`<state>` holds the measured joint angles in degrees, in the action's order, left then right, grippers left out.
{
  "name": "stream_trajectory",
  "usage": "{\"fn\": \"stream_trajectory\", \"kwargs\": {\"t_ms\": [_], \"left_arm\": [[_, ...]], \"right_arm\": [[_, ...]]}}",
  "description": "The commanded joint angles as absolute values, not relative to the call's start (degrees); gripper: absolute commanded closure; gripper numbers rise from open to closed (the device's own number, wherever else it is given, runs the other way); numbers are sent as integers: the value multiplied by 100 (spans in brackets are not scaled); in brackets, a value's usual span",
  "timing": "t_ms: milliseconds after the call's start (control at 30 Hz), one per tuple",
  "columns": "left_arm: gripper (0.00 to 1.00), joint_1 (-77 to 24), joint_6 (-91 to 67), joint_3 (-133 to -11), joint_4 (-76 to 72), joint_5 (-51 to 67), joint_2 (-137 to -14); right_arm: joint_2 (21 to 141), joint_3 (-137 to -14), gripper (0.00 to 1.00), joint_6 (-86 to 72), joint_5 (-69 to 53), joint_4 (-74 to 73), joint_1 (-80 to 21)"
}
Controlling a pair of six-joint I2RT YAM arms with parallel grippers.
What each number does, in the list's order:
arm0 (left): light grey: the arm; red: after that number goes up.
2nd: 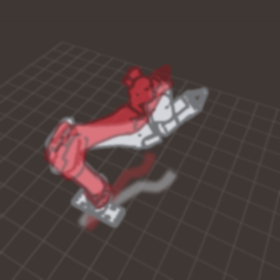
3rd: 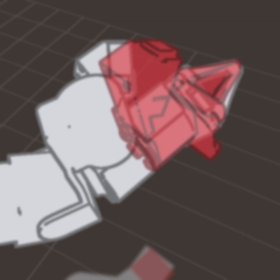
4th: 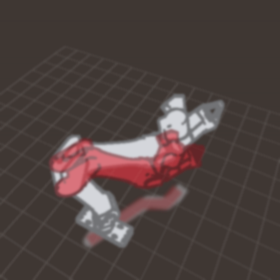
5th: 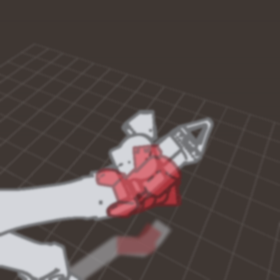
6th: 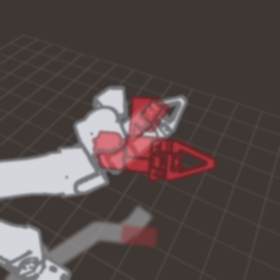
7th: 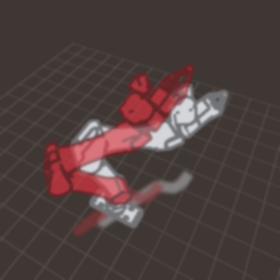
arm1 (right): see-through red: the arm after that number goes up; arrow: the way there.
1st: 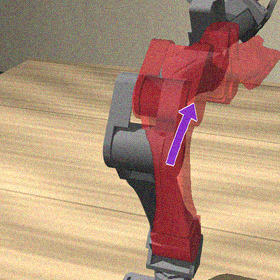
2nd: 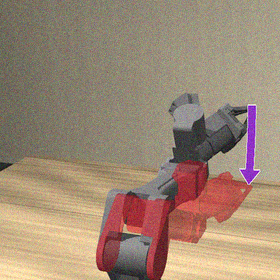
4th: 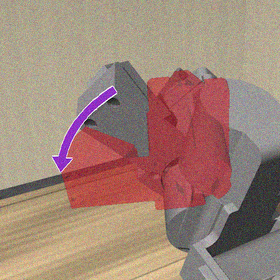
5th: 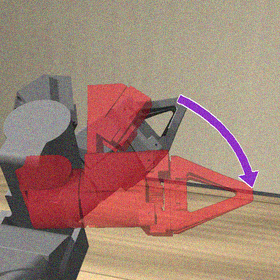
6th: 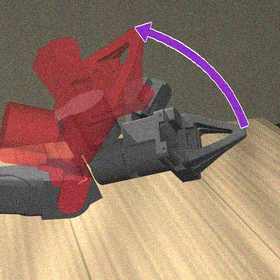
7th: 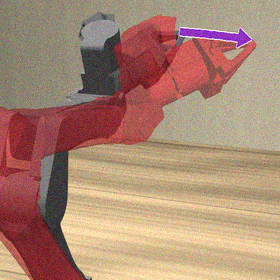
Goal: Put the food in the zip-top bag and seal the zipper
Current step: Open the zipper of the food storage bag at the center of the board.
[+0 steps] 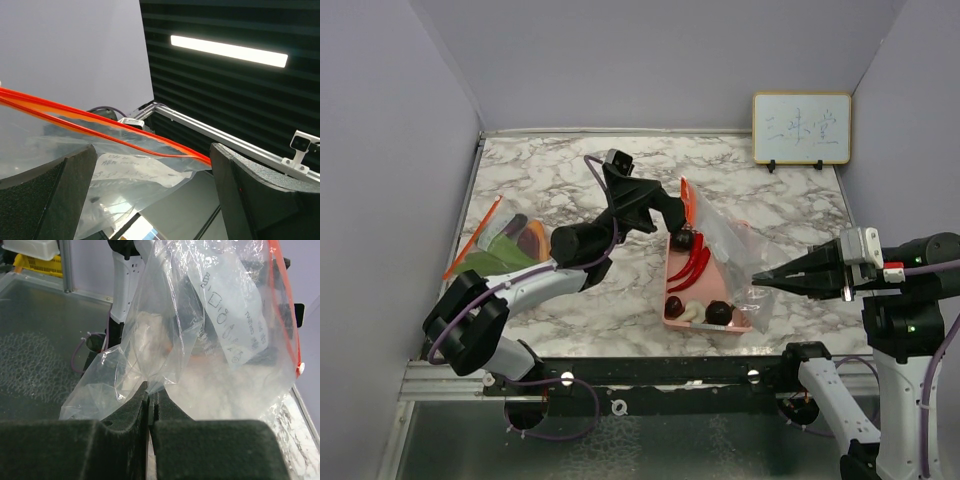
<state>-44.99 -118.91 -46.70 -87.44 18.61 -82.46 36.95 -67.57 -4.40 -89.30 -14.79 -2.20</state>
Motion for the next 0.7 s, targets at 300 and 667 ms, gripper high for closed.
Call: {"fn": "stream_trajectory", "kwargs": {"t_ms": [300, 667], "left_arm": [[20, -4621, -12391, -5352, -8823, 2483, -8588], [35, -4696, -12558, -5594, -8326, 3342, -8855]], "right_arm": [[3458, -6897, 98, 70, -9804, -2084, -246], [3309, -6860, 98, 215, -9837, -2229, -246]]}}
